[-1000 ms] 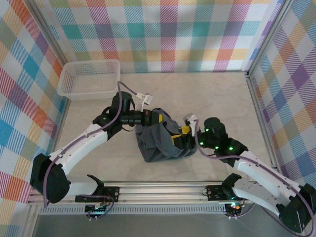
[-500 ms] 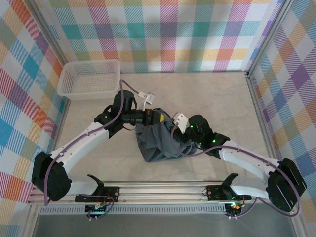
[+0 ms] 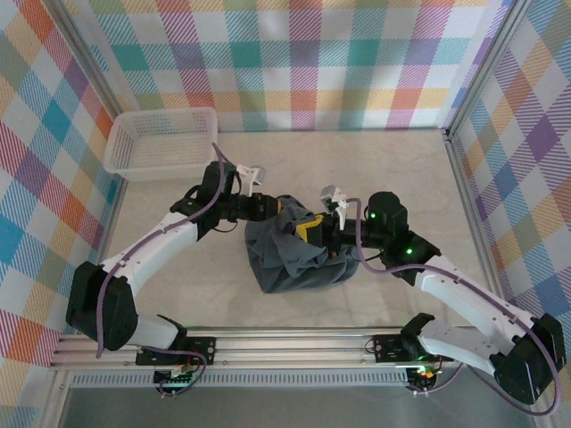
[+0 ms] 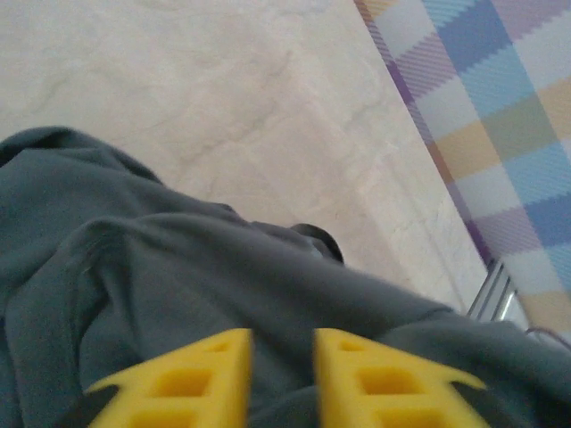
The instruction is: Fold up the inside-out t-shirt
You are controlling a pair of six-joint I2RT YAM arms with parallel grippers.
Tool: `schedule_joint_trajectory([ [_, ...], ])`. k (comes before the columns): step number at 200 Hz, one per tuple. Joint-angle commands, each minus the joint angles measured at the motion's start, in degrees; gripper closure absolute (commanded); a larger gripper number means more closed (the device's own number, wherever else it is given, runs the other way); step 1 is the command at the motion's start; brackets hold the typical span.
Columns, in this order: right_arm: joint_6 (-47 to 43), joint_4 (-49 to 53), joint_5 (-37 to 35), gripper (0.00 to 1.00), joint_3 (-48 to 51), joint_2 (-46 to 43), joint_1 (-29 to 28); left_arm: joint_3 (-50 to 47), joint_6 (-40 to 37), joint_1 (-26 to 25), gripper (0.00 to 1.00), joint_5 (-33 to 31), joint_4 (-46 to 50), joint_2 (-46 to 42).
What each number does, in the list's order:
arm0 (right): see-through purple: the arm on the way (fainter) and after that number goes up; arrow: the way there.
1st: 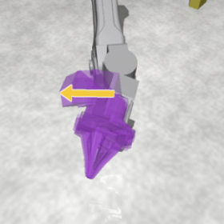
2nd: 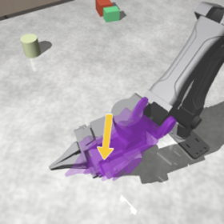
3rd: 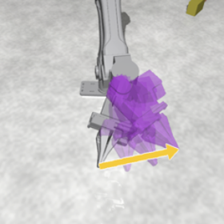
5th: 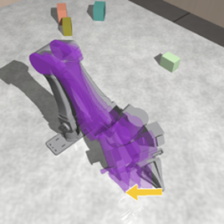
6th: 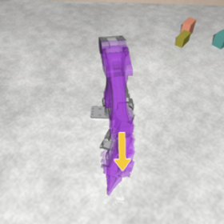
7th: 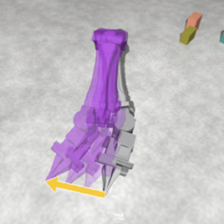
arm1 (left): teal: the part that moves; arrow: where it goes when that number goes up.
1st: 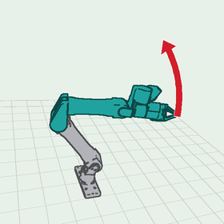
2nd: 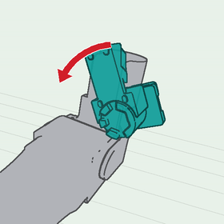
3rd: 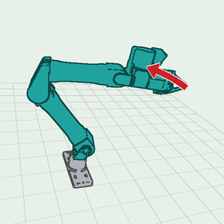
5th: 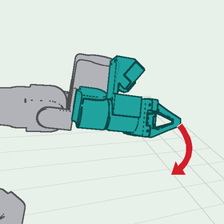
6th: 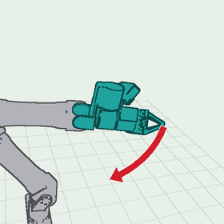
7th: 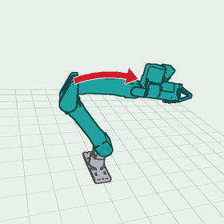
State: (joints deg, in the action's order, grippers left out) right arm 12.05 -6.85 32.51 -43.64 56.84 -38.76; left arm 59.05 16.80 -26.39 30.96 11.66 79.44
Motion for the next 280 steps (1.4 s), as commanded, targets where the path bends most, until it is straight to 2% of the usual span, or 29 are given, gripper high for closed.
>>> schedule_joint_trajectory([
  [1, 5.92, -5.78, 1.32, 1.0, 3.45, -1.2, 1.06, -1.47, -0.19, 0.38, 0.62, 1.84, -2.22, -6.11],
  [27, 4.51, -3.3, -0.19, 1.0, 3.67, -0.93, 2.02, -3.78, 0.31, -0.72, 0.57, 1.08, 2.72, -13.43],
  [54, 2.8, 0.16, 2.25, 1.0, 2.49, 0.4, 2.2, -3.08, 1.13, -7.49, 0.58, -2.99, 7.24, -16.71],
  [68, 2.85, 0.09, 3.3, 1.0, 2.33, 0.96, 2.2, -1.84, 3.97, -9.89, 0.6, -7.82, 9.25, -14.6],
  [77, 2.93, 0.26, 4.01, 1.0, 2.09, 1.32, 2.2, -1.19, 4.63, -10.76, 0.6, -8.46, 9.37, -12.29],
  [115, 3.01, 1.81, 5.13, 1.0, 1.02, 2.14, 2.2, 2.93, 1.19, -16.71, 0.52, -12.92, 10.3, -3.02],
  [163, 2.77, 3.25, 3.34, 1.0, 1.08, 1.19, 2.2, 0.85, 0.13, -18.59, 0.48, -20.23, 7.81, 2.37],
  [189, 2.04, 4.8, 1.65, 1.0, 1.05, 0.49, 2.26, 0.45, 0.01, -18.52, 0.59, -27.02, 9.96, 1.22],
  [216, 1.06, 7.47, -3.14, 1.0, 1.34, -0.31, 2.55, 0.91, 0.98, -18.26, 0.93, -30.3, 11.14, -2.45],
  [225, 0.83, 8.96, -5.87, 1.0, 1.35, -0.55, 2.84, 1.84, 1.67, -17.65, 1.0, -28.81, 11.64, -3.53],
  [280, -0.87, 18.18, -19.62, 1.0, 1.18, -0.57, 3.87, 8.31, 7.76, -11.19, 1.0, -12.03, 15.19, -10.47],
])
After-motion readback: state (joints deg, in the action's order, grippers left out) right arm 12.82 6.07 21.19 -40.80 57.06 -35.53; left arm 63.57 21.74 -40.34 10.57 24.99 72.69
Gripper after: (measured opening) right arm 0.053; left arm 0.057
